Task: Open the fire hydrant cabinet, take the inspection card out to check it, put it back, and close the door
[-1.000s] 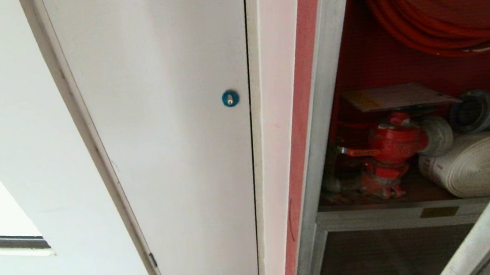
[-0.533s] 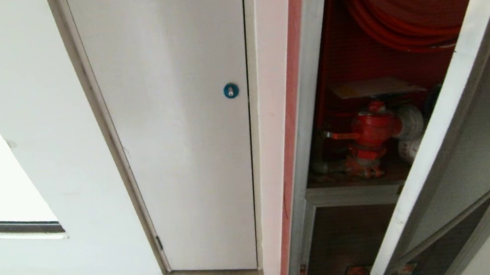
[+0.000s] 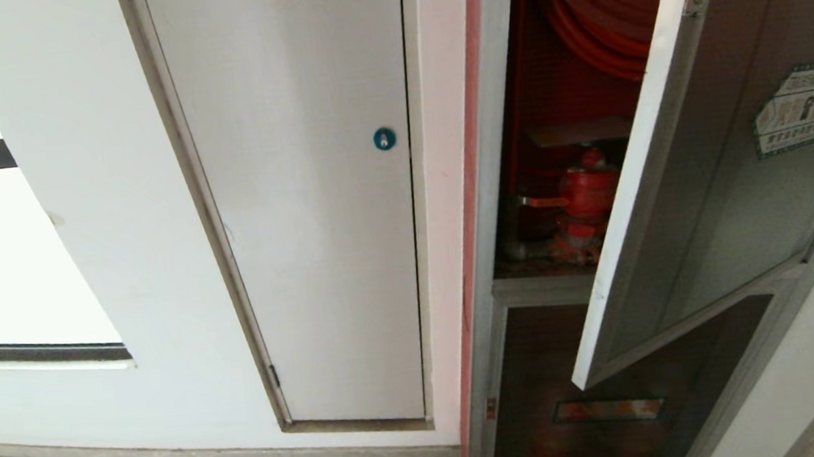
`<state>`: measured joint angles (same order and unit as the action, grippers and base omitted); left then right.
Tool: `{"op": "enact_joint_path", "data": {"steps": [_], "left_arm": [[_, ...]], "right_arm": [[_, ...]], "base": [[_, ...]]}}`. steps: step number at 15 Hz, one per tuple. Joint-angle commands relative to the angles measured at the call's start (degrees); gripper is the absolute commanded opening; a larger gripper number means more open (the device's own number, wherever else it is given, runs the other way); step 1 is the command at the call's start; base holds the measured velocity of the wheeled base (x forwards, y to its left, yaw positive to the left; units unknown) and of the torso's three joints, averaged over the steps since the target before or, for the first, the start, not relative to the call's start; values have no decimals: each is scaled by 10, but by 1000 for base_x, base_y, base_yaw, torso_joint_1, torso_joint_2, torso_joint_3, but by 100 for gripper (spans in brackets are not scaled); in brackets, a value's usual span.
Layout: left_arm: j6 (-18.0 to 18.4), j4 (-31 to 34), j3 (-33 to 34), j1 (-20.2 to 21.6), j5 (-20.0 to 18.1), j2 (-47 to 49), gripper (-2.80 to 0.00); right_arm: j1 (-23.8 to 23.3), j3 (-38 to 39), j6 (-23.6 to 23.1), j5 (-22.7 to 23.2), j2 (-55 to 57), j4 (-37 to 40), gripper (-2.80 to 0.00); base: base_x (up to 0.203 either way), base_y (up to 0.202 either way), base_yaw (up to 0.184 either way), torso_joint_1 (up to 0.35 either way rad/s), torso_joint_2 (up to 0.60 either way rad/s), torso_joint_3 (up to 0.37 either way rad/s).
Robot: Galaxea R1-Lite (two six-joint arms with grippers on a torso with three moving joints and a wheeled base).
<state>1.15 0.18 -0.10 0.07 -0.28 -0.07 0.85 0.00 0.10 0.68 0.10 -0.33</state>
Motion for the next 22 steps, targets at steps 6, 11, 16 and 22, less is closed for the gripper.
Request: {"op": "enact_joint_path", "data": {"steps": [6, 11, 16, 22], "left_arm": [[0, 0, 0, 0, 0, 1, -280], [0, 0, 0, 0, 0, 1, -280], [-1, 0, 0, 0, 1, 1, -280], [-1, 0, 0, 0, 1, 1, -280]], "right_arm": [[0, 2, 0, 0, 1, 0, -280], [0, 2, 0, 0, 1, 0, -280], [0, 2, 0, 0, 1, 0, -280], [0, 2, -1, 0, 1, 0, -280]], "base": [[-195, 0, 1, 1, 4, 2], [-157, 0, 2, 0, 0, 1], [0, 0, 0, 5, 2, -3], [0, 0, 0, 0, 0, 0]]}}
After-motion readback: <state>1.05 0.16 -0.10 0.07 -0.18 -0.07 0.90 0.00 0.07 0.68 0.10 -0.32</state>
